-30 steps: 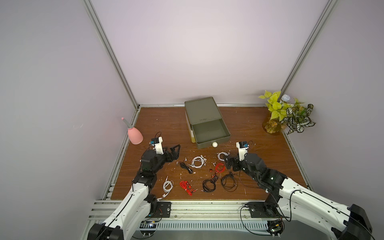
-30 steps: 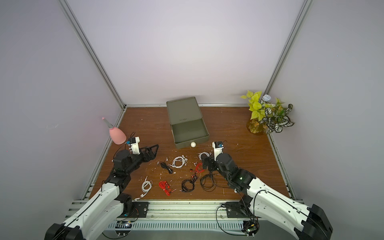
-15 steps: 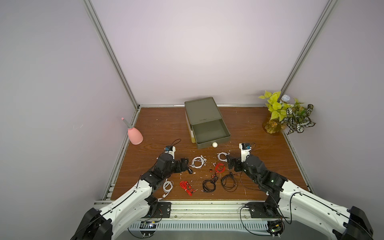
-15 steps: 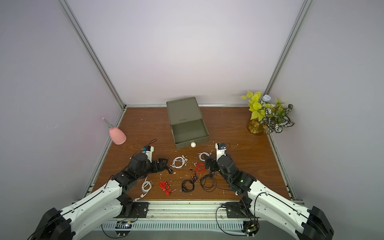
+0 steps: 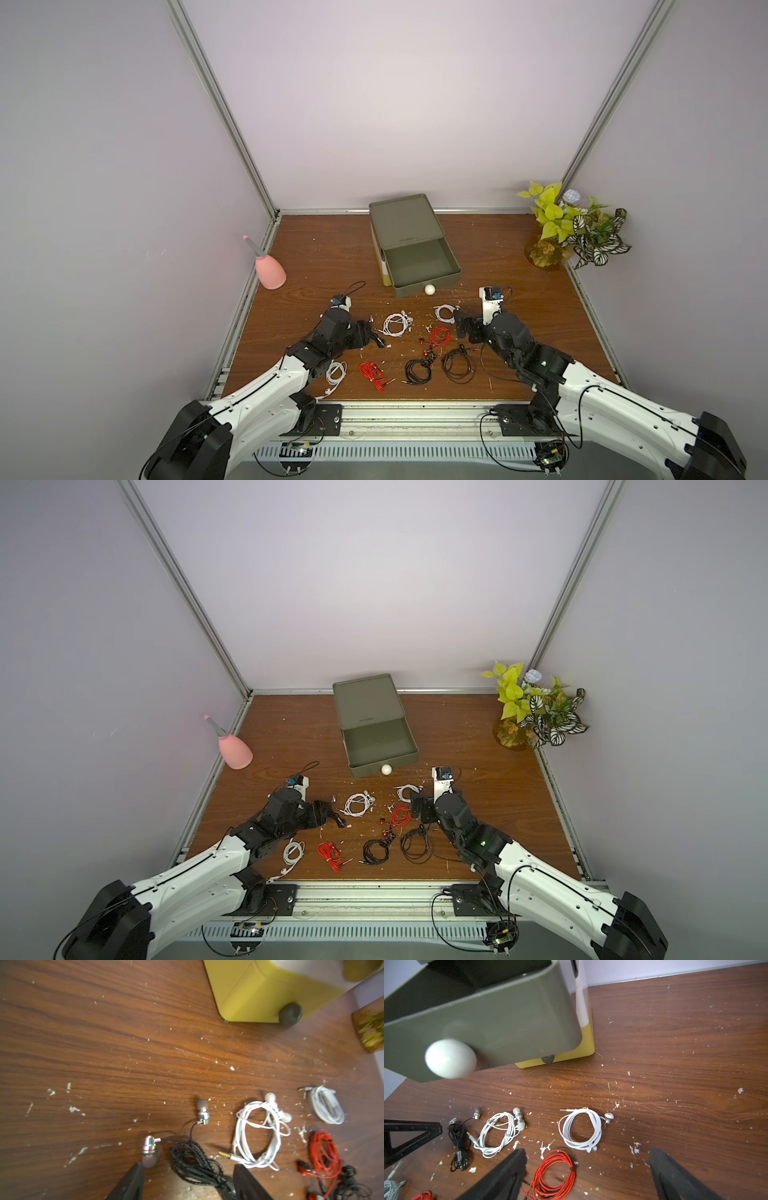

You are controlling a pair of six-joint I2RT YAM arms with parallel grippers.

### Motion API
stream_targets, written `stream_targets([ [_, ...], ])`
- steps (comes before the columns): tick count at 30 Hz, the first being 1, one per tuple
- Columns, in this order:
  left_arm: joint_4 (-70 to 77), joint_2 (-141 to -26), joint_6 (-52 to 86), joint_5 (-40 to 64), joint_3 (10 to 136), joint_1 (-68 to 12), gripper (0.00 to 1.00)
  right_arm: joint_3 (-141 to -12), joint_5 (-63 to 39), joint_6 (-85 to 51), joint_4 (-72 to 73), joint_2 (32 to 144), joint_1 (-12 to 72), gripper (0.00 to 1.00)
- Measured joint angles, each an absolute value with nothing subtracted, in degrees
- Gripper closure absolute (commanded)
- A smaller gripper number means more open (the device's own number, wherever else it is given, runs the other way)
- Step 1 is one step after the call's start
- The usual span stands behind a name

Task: Place the wired earphones into the drawer by color
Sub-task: Pick up the wired earphones from the center of the board.

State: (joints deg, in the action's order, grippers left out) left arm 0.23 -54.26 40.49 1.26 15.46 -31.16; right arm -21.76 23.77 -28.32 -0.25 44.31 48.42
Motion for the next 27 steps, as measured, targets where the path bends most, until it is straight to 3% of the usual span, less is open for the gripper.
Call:
stream_targets([
  [21, 8.23, -62.54, 40.32, 4.05, 14.79, -31.24, 0.73, -21.67, 23.81, -28.34, -0.25, 43.16, 48.42, 0.01],
  [27, 8.99, -63.33, 40.4, 4.08, 14.7, -31.29, 0.87, -21.65, 23.81, -28.34, -0.25, 43.16, 48.42, 0.01],
])
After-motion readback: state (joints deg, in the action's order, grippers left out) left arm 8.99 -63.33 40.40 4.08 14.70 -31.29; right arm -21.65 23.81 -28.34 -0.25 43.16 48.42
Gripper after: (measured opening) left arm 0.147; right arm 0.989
